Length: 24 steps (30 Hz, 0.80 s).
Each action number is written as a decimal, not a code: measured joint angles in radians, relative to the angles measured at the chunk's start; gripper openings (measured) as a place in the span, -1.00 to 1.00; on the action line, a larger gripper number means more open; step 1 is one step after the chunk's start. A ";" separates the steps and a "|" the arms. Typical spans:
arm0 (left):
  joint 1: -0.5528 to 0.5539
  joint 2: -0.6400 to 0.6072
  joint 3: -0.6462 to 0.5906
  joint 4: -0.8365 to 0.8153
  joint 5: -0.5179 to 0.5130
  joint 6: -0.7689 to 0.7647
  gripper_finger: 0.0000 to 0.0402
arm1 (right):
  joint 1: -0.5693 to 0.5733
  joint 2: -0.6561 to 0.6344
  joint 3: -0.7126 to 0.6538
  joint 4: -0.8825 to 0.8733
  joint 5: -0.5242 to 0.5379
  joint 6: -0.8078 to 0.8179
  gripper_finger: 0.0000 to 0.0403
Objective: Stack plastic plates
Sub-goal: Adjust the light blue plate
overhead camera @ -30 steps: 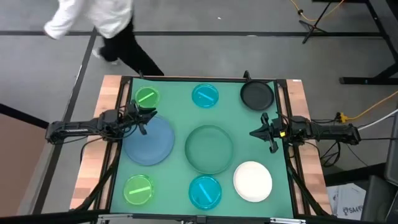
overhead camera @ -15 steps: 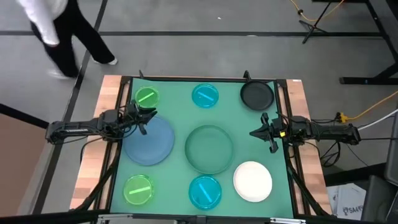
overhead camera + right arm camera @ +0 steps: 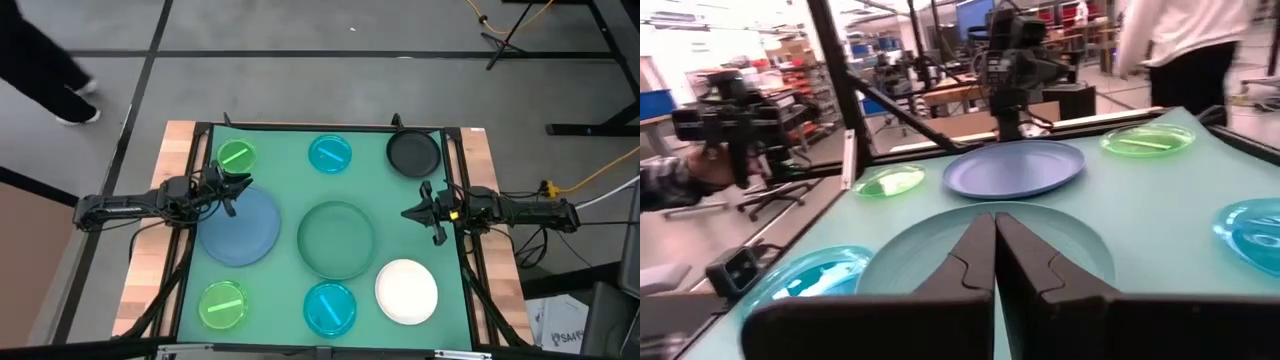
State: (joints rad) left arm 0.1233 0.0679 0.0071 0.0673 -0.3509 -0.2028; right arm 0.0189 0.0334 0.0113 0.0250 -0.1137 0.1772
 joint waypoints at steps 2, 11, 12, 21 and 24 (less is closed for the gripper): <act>0.000 0.000 0.000 0.001 0.000 0.000 -0.58 | 0.000 0.000 0.000 -0.001 0.027 0.000 -1.00; 0.000 0.000 0.000 0.052 -0.011 0.002 -0.58 | 0.000 0.002 -0.001 0.037 0.148 -0.025 -1.00; 0.000 0.000 0.000 0.065 -0.017 0.000 -0.58 | 0.000 0.002 -0.001 0.045 0.188 -0.026 -1.00; 0.000 0.000 0.000 0.120 -0.018 0.001 -0.58 | 0.000 0.004 -0.001 0.082 0.325 -0.029 -1.00; 0.000 0.000 0.000 0.120 -0.004 -0.003 -0.58 | 0.000 0.020 -0.001 0.086 0.341 -0.028 -1.00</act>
State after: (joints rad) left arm 0.1231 0.0681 0.0074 0.1871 -0.3553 -0.2061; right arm 0.0193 0.0536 0.0105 0.1111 0.2273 0.1493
